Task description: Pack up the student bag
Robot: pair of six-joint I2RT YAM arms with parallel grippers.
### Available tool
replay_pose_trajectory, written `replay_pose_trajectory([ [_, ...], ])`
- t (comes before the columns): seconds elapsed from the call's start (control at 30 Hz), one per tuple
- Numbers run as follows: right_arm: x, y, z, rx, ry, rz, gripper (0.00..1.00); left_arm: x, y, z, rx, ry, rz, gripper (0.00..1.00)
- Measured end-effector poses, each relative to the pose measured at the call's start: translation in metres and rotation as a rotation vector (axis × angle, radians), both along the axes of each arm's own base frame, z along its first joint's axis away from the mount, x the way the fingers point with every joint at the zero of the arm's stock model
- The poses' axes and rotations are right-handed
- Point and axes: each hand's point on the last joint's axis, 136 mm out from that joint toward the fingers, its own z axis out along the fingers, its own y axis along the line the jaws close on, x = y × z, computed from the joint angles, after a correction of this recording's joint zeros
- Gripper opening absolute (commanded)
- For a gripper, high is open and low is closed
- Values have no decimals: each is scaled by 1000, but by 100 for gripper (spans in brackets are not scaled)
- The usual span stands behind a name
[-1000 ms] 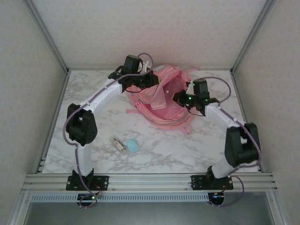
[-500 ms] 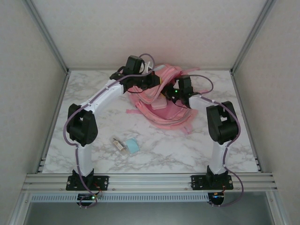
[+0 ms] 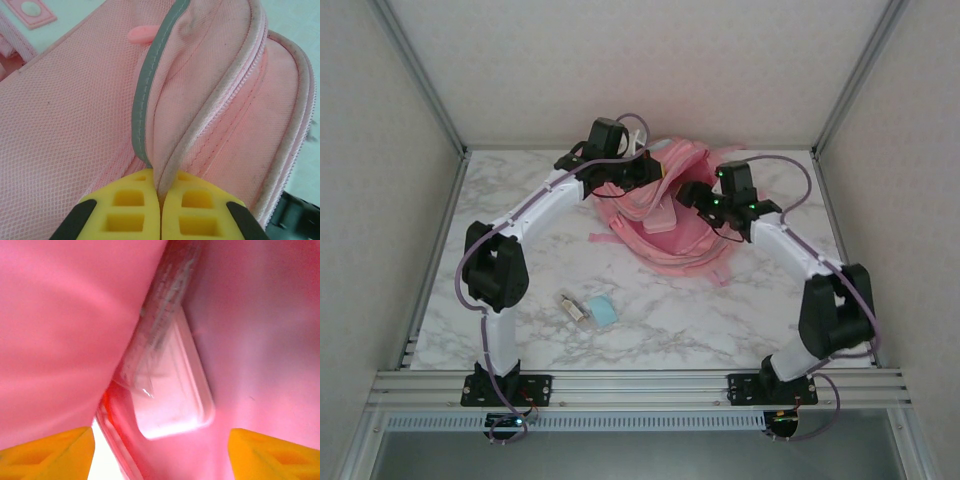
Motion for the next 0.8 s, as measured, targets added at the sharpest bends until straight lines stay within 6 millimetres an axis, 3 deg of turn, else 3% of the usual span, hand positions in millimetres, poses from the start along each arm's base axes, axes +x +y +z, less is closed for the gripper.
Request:
replay_pose_trajectory([
  [0.03,-8,-7,1,-33,0,-6,75,0,0,-1,1,1,0,0],
  [0.07,-16,-16,1,-72,3,-14,76,-1,-1,-2,3,4,-2,8],
  [0.17,-36,-41,-3,-187,20,-50,82,-4,-2,-7,7,7,-9,57],
  [0.2,-42,-51,-3,-228,23,-68,84,-4,-3,-7,7,8,-11,67],
  [0.3,-53,-72,-1,-315,16,-118,84,-11,1,-12,14,13,-5,82],
  [0.37,-56,-82,2,-352,9,-146,85,-19,12,-17,35,23,13,85],
  [0.5,-59,-92,-6,-396,22,-177,85,-33,44,-8,69,-8,78,87],
  [0.63,-68,-96,-29,-404,74,-189,85,-22,84,-2,85,-55,184,87],
  [0.73,-76,-96,-52,-389,123,-202,86,-6,113,-23,119,-42,273,87],
  [0.8,-81,-95,-67,-368,152,-212,87,3,128,-48,148,-6,322,86],
])
